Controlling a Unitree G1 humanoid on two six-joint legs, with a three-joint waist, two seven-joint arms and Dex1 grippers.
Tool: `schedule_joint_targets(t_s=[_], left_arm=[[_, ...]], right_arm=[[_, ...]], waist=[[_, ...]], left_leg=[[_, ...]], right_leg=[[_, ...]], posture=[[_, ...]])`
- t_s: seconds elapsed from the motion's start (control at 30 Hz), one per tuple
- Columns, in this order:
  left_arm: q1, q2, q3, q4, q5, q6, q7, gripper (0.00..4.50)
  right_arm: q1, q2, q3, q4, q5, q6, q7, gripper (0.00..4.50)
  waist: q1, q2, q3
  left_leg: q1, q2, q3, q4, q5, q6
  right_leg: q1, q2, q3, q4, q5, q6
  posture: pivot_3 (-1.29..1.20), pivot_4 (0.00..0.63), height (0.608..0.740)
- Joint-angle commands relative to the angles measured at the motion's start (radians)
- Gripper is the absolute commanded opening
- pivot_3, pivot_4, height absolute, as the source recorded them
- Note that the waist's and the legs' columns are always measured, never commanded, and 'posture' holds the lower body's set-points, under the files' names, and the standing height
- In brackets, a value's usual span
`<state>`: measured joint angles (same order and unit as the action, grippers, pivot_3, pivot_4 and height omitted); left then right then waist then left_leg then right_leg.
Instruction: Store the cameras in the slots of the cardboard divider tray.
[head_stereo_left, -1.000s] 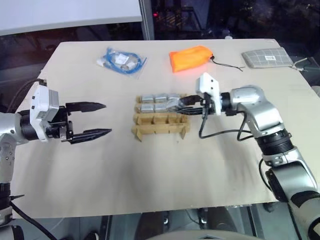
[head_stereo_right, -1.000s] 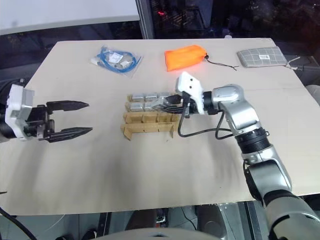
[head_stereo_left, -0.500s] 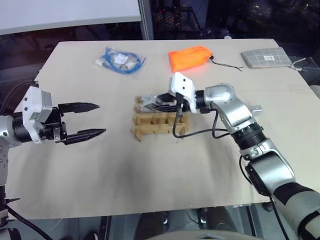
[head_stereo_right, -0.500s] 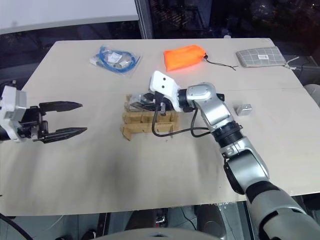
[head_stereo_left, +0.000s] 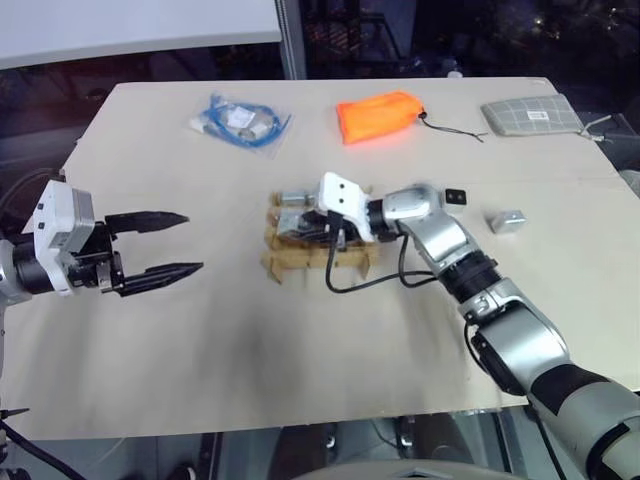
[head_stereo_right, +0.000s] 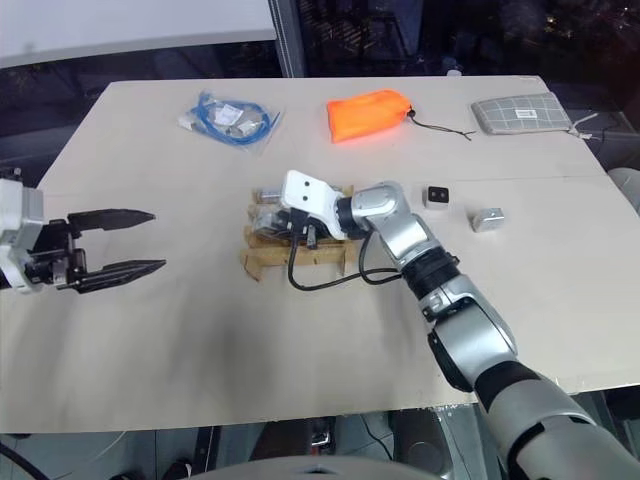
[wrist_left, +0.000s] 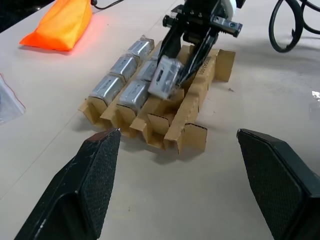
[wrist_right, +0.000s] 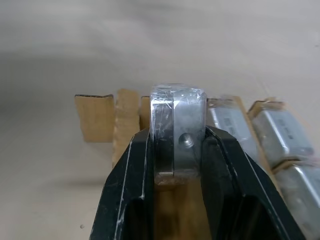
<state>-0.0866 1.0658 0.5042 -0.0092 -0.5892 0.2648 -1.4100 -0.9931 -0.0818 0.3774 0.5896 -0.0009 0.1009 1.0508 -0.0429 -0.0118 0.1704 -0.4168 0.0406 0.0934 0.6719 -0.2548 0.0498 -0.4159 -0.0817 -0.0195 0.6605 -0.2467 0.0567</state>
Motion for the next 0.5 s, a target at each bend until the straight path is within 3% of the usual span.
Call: schedule_joint_targets(t_s=[0.03, 0.5], left_arm=[[0.000, 0.004, 0.029, -0.026, -0.009, -0.007, 0.009, 3.89], [0.002, -0.006, 0.026, -0.036, -0.018, -0.002, 0.021, 3.89]], right_arm=[[-0.027, 0.000, 0.011, -0.025, -0.018, -0.018, 0.013, 0.74], [-0.073, -0.009, -0.005, -0.014, -0.044, 0.016, 0.027, 0.74]], waist=[[0.000, 0.000, 0.000], [0.001, 0.000, 0.000]], left_leg=[[0.000, 0.000, 0.000, 0.000, 0.000, 0.000], [0.000, 0.000, 0.000, 0.000, 0.000, 0.000]], right_leg=[[0.000, 0.000, 0.000, 0.000, 0.000, 0.000], [0.000, 0.000, 0.000, 0.000, 0.000, 0.000]], posture=[[0.00, 0.150, 0.740], [0.00, 0.150, 0.740]])
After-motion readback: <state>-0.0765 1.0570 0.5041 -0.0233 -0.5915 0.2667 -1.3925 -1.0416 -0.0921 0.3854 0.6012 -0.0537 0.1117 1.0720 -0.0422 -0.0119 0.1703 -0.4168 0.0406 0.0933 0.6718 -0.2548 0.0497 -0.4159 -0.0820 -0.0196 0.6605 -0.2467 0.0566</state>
